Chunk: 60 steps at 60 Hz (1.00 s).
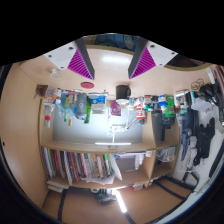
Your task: Pour water
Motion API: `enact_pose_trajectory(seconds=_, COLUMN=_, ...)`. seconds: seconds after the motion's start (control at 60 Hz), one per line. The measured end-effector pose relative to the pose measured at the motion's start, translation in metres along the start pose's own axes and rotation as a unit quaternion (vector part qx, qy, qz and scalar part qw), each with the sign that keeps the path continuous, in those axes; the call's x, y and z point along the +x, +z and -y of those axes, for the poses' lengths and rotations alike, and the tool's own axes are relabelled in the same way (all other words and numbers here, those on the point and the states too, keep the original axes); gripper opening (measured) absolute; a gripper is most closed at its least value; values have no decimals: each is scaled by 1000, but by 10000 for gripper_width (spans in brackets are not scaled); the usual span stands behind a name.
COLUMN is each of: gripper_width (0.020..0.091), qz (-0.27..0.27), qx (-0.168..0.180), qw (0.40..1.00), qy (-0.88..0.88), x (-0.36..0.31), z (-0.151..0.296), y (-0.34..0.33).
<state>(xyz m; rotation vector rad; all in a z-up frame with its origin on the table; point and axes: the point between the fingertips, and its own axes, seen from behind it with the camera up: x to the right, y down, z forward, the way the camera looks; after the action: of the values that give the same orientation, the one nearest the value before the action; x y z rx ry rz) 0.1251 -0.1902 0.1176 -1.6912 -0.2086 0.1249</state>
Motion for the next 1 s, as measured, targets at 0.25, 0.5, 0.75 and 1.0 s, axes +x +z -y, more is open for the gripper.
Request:
enact_pose_trajectory(seconds=0.25, gripper_width=749, qz=-24, qx=-7, qw=1000, qy=-8, x=24, z=-9, y=-12)
enact_pose_trajectory(seconds=0.5, gripper_width=749, qz=-44, qx=-15, qw=999, qy=7, x=54, z=-21, y=-15)
enact_pose_trajectory(seconds=0.75, gripper_width=749, qz=-95, qx=2, qw=995, qy=-19, x=165, z=-25, y=22)
enact_pose_trajectory(seconds=1.0, gripper_width=745, qz=-129, qx=-9, qw=992, qy=0, x=267, z=-22, y=114)
